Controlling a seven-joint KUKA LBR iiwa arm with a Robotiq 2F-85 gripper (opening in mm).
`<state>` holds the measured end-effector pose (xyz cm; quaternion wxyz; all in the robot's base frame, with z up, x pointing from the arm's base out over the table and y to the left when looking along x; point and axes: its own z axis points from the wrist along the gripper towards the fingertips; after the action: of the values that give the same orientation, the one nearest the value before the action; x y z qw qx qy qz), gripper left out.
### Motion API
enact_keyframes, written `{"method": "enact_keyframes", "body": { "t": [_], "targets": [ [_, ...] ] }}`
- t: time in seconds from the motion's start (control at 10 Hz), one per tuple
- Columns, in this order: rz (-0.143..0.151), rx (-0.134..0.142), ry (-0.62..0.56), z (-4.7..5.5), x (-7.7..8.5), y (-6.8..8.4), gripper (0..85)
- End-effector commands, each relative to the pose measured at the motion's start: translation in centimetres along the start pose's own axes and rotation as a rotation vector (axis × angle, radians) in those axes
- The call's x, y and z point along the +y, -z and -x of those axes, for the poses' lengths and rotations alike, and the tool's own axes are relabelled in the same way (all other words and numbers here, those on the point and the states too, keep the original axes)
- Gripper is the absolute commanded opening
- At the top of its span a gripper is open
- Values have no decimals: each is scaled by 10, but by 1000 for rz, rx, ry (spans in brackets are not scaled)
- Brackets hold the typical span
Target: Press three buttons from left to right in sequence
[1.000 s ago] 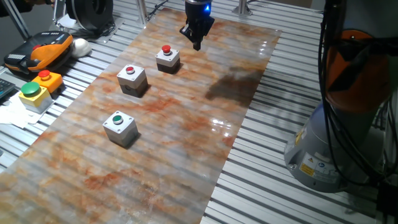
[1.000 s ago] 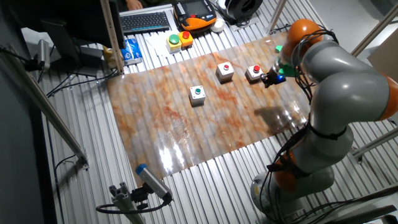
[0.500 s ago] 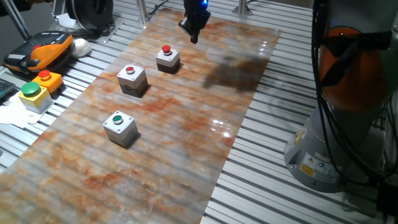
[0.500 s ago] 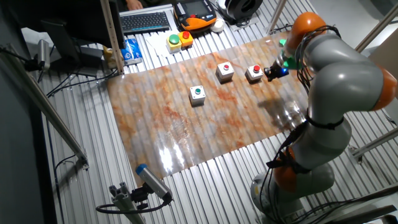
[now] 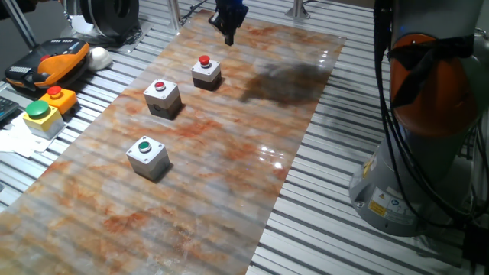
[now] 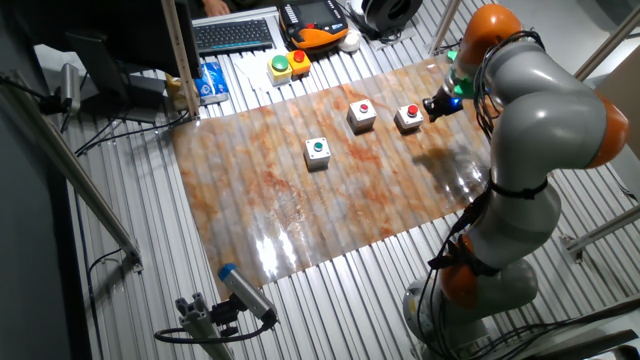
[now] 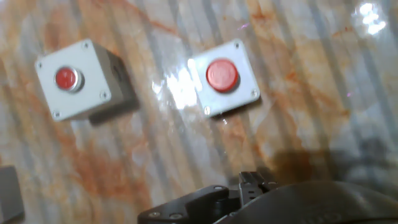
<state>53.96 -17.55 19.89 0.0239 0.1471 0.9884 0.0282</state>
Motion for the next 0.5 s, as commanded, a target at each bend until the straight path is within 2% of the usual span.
{"method": "enact_keyframes", "body": {
  "t": [0.0,0.4],
  "targets": [
    [-6,-5,-5,3,3,-1,0],
    [1,-4,3,5,4,-1,0]
  ]
}}
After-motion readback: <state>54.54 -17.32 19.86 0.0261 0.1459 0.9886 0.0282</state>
